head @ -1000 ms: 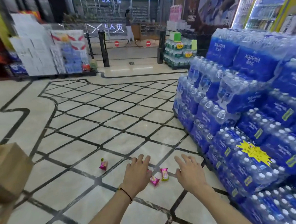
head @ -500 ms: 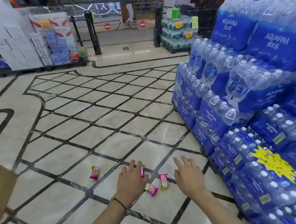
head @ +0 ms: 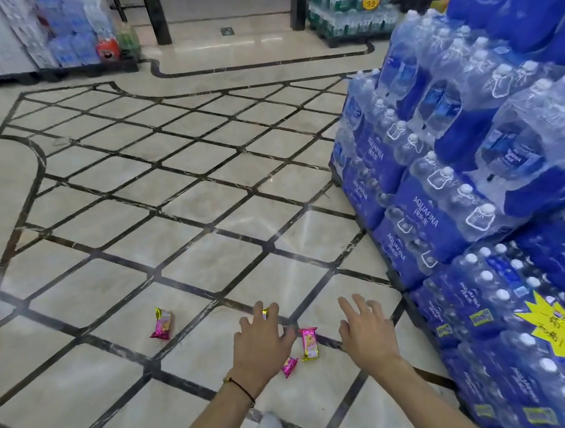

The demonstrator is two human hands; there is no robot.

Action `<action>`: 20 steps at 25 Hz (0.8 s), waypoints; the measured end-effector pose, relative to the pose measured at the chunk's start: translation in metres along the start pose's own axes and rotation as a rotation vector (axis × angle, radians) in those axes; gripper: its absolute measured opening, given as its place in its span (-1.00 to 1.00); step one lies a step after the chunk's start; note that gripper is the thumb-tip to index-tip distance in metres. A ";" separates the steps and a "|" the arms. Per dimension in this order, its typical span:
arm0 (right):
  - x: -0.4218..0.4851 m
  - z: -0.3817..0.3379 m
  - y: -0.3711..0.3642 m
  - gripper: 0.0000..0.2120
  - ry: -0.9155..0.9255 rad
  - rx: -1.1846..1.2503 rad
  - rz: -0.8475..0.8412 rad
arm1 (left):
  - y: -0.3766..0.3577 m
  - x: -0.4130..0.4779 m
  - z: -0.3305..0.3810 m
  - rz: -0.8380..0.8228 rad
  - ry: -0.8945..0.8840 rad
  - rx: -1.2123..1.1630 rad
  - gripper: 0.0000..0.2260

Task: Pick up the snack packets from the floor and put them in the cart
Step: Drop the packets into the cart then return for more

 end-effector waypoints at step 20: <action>0.241 -0.033 -0.378 -0.59 0.106 -0.061 -0.208 | -0.353 0.218 -0.193 -0.180 0.412 -0.152 -0.51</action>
Point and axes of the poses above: each hand's wrist, its own x-axis towards the middle knuckle, its own y-axis out of the back of the hand, z = x × y, the point moved 3 cm from there along x, towards the middle knuckle, and after that the axes turned 10 degrees about -x, right-handed, at the moved point
